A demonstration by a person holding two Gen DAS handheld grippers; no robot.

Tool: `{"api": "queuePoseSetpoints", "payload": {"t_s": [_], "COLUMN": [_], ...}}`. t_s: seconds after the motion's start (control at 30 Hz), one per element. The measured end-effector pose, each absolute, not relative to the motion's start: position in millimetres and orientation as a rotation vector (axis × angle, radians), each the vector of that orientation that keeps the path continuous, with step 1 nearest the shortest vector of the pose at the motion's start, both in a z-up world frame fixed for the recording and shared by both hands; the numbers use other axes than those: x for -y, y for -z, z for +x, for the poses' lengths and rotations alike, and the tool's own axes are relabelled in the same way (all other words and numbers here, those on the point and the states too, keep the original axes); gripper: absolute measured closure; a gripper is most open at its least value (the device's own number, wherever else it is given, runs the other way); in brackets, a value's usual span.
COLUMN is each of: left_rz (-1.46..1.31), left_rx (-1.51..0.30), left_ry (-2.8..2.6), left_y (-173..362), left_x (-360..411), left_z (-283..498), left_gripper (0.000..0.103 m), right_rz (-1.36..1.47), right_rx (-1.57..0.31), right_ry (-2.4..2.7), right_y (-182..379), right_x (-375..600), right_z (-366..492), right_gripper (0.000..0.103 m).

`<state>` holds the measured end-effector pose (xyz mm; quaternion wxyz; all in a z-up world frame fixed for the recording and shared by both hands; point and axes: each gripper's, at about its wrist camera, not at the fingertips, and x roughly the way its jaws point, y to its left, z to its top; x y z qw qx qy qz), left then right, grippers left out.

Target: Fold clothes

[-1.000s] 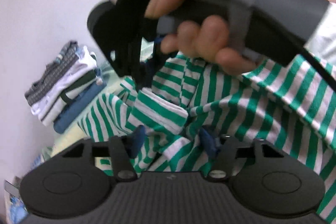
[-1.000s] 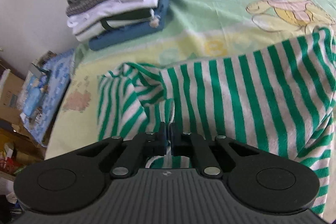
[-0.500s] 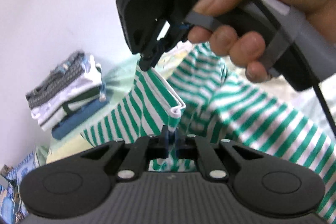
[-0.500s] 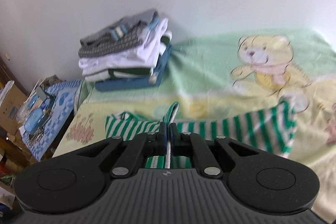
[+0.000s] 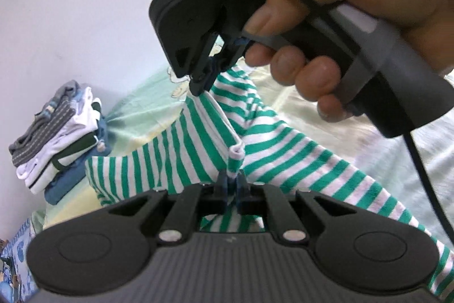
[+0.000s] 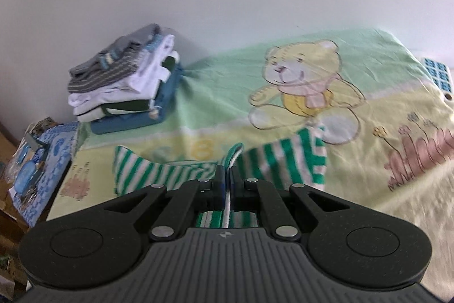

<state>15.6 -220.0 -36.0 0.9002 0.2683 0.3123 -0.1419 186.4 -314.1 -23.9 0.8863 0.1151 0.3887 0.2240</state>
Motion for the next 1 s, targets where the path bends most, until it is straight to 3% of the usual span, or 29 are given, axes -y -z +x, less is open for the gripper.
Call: {"api": "queuePoseSetpoints", "payload": {"t_s": [0.23,0.3,0.33,0.43,0.5,0.57,0.67,0.73,0.9,0.97,1.0], "left_rz": [0.55,0.543,0.536,0.5,0.489,0.484,0.465,0.439,0.381,0.379,0.376], "left_rx": [-0.681,-0.668,-0.661,-0.66,-0.663,-0.674,-0.738,-0.796,-0.939,-0.972,-0.993], "left_ry": [0.299,0.312,0.321,0.324,0.293,0.243,0.153,0.102,-0.022,-0.073,-0.098], "left_y": [54,51,48,37,31,28,26,26,33,39,44], "left_x": [230,227,225,208,192,176,148,132,100,91,86], "left_z": [16,9,3,-17,-35,-52,-78,-94,-138,-158,-166], "left_gripper": [0.091,0.083,0.072,0.069,0.059,0.05,0.046,0.046,0.034,0.03,0.03], "right_rz": [0.181,0.155,0.141,0.193,0.217,0.205,0.161,0.16,0.195,0.197,0.199], "right_rx": [-0.817,-0.804,-0.792,-0.779,-0.814,-0.861,-0.921,-0.952,-0.99,-1.001,-1.003], "right_ry": [-0.43,-0.423,-0.412,-0.438,-0.479,-0.523,-0.598,-0.62,-0.652,-0.649,-0.652], "right_y": [47,51,50,38,34,34,37,41,53,56,56], "right_x": [314,313,313,326,332,335,335,332,325,323,323], "right_z": [185,185,183,174,166,156,135,124,112,113,113], "right_gripper": [0.1,0.099,0.095,0.084,0.074,0.074,0.072,0.066,0.064,0.068,0.076]}}
